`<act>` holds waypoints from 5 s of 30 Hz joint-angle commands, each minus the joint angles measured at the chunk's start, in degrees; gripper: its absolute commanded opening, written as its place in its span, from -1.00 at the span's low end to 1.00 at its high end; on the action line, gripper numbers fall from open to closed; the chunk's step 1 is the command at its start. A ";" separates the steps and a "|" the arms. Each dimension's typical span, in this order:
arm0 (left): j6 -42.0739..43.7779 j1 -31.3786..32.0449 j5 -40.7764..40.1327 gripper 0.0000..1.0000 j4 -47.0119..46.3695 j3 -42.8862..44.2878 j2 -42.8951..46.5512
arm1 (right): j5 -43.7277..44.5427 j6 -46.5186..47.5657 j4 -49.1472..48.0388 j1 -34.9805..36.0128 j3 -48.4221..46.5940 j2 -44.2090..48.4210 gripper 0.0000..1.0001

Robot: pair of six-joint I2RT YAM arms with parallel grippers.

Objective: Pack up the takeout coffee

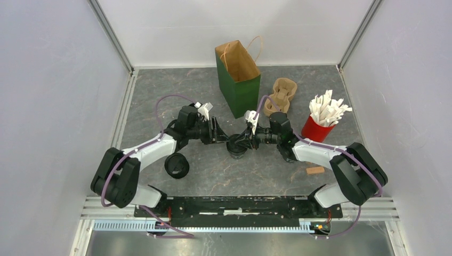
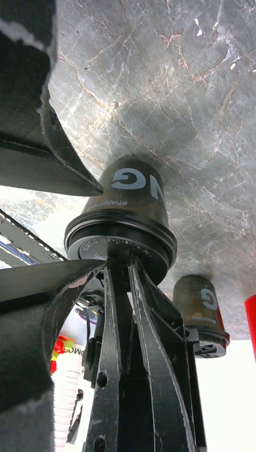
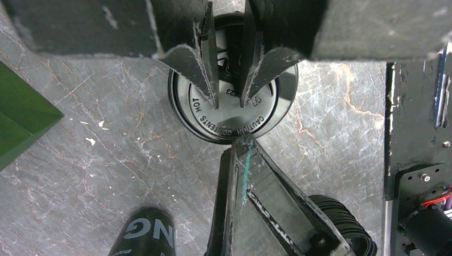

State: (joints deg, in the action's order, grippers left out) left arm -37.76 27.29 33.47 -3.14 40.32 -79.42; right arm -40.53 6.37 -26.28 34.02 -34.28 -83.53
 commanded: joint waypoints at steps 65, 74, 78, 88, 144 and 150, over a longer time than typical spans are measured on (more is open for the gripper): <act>2.26 -0.39 -3.42 -0.26 3.51 -3.40 -4.98 | 4.73 0.30 16.48 0.27 1.17 -5.63 -0.45; 0.10 -0.39 0.54 0.00 -0.79 -0.23 -0.89 | 1.63 -2.59 19.16 0.55 -5.09 -1.76 -0.32; 1.23 -0.42 0.07 0.04 0.90 1.71 -0.86 | 1.82 -3.38 21.22 0.61 -7.84 -1.20 -0.32; 3.52 -0.48 -0.21 -0.05 1.11 2.85 -3.79 | 2.23 -5.59 22.27 0.86 -6.02 2.83 -0.37; 33.01 -0.48 -35.29 0.99 36.08 6.88 42.05 | 43.77 -4.14 40.77 20.45 -22.53 2.67 0.96; 33.01 -0.48 -35.53 0.99 36.17 6.62 42.39 | 44.31 -4.00 39.82 20.40 -21.65 1.77 0.91</act>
State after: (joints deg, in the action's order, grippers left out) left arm -8.01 26.81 -0.86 34.20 46.78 -37.45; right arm 2.74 1.72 15.11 54.26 -54.41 -80.93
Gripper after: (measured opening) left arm 0.993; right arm 0.962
